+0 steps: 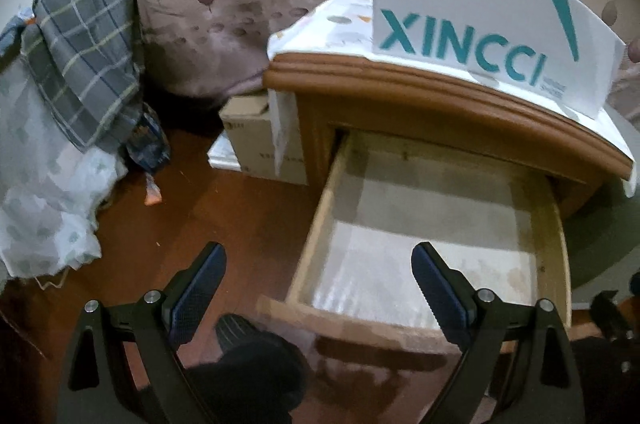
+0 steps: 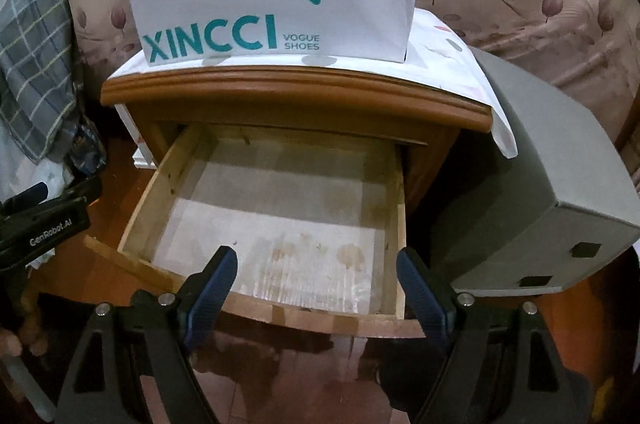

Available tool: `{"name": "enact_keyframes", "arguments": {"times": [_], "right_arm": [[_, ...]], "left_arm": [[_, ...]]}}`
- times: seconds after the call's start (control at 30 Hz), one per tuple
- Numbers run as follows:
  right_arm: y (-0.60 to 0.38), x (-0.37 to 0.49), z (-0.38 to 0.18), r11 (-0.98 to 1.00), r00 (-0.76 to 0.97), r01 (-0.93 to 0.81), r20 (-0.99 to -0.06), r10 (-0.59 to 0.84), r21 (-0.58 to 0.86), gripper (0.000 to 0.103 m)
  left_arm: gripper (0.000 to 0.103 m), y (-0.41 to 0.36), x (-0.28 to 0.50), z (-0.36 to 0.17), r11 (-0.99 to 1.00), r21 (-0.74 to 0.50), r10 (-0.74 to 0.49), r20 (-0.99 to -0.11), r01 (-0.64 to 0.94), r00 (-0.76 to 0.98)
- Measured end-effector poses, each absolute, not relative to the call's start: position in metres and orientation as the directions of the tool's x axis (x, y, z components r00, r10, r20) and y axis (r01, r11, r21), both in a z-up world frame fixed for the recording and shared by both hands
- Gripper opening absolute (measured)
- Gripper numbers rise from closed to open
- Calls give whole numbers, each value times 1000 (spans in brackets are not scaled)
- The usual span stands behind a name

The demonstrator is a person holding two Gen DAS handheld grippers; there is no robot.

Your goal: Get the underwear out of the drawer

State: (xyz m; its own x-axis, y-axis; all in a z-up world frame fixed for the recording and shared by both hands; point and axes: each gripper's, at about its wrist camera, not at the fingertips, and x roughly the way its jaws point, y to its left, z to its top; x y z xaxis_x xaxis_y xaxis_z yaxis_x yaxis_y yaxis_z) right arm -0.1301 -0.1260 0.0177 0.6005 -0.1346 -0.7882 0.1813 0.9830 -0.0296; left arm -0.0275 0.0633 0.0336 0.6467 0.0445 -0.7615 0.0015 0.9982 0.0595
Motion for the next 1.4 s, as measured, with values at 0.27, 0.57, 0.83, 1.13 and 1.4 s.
{"name": "enact_keyframes", "arguments": {"times": [0.27, 0.57, 0.83, 1.13, 1.4], "right_arm": [[-113, -138, 6, 982, 586, 182, -797, -144, -44, 84], [-107, -137, 2, 983, 580, 184, -804, -131, -26, 84], [-105, -137, -1, 983, 576, 184, -807, -131, -28, 84], [-103, -137, -5, 983, 571, 182, -810, -133, -33, 84], [-104, -137, -7, 983, 565, 181, -814, -134, -36, 84]], "left_arm": [[93, 53, -34, 28, 996, 76, 32, -767, 41, 641], [92, 51, -35, 22, 995, 76, 17, -778, 68, 628], [92, 49, -33, 20, 994, 71, 4, -783, 83, 622], [92, 48, -34, 18, 993, 63, -10, -788, 96, 616], [92, 47, -35, 16, 993, 72, 0, -790, 93, 613]]}}
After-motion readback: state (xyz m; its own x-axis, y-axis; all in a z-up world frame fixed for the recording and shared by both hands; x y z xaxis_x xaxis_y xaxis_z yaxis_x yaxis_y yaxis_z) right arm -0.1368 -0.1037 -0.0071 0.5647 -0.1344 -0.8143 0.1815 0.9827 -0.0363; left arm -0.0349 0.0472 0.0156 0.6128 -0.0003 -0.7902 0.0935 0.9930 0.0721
